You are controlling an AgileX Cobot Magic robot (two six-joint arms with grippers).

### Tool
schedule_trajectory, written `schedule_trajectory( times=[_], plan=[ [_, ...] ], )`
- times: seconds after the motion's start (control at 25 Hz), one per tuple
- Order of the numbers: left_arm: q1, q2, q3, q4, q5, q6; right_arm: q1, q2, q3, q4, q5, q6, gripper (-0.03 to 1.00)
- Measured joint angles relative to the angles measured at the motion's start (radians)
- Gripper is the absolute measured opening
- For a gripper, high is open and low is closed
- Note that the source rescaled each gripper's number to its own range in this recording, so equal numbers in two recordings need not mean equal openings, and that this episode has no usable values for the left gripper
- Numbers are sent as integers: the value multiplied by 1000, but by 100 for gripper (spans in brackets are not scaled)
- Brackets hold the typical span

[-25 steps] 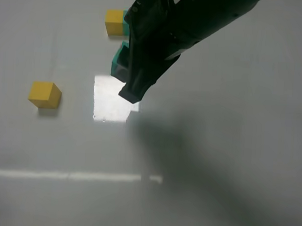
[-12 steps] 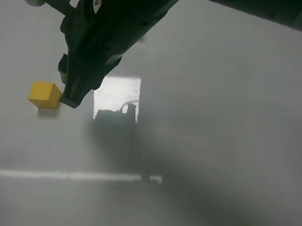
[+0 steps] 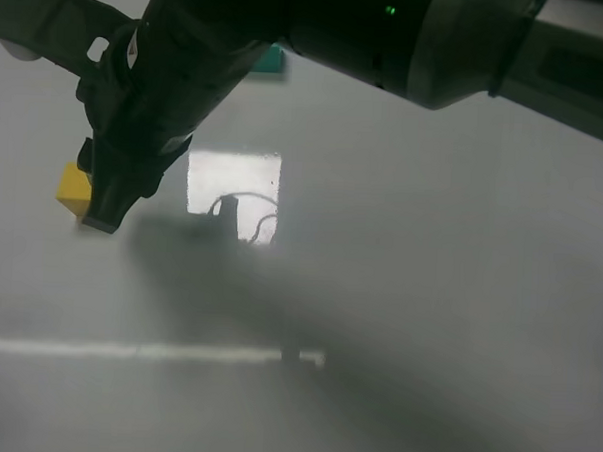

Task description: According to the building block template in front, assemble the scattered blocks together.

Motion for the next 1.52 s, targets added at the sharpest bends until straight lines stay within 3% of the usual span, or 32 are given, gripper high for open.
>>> schedule_trajectory(
  times=[1.04,1.52],
  plan=[
    [0,0,0,0,0,0,-21,87,-27,-39,23,-25,0],
    [0,0,0,0,0,0,-30,107,-31,-25,-22,-53,0]
  ],
)
